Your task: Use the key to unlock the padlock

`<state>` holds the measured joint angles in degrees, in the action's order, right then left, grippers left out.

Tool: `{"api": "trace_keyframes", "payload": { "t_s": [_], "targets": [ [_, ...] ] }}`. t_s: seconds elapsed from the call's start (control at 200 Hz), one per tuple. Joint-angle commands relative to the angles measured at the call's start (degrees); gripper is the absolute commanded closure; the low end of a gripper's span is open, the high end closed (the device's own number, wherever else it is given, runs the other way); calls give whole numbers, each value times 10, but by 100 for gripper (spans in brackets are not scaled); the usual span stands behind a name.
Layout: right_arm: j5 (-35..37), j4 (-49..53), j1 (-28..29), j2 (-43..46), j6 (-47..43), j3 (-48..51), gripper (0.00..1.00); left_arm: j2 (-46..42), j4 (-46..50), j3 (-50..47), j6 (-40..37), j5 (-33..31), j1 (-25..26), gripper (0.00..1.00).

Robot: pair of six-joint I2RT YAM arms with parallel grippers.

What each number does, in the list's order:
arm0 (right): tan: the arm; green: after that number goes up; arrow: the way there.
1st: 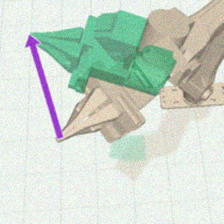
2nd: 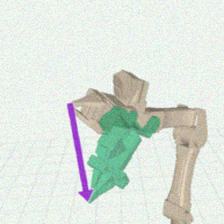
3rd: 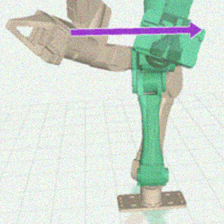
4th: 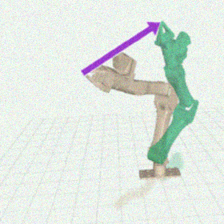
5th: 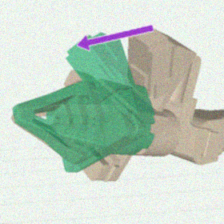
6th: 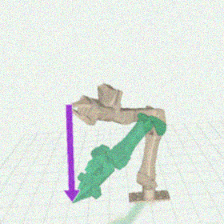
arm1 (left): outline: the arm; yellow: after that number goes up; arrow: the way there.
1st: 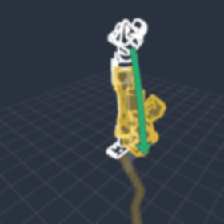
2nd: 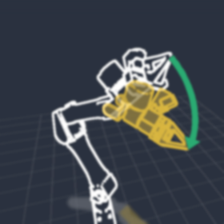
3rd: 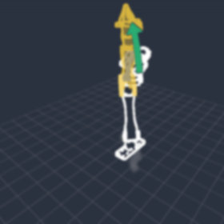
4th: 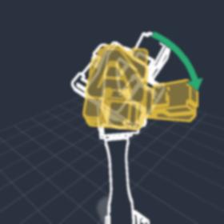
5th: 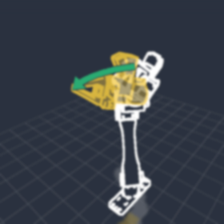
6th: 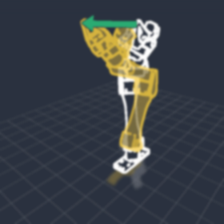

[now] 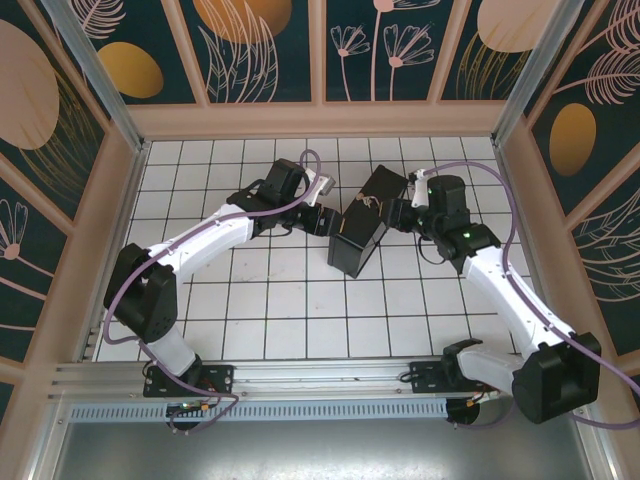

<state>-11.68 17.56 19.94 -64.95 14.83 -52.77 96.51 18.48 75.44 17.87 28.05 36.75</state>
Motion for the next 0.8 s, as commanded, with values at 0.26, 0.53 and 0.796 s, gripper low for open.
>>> {"api": "trace_keyframes", "payload": {
  "t_s": [0.26,0.53,0.796],
  "targets": [
    [2,-1,-4,-60,-24,-29,52,6,14,19,-15,21,-3,46],
    [31,15,7,-80,-38,-54,52,6,16,22,-19,21,-3,46],
    [73,63,18,-70,-81,-95,48,6,19,23,-21,18,-3,46]
  ]
}}
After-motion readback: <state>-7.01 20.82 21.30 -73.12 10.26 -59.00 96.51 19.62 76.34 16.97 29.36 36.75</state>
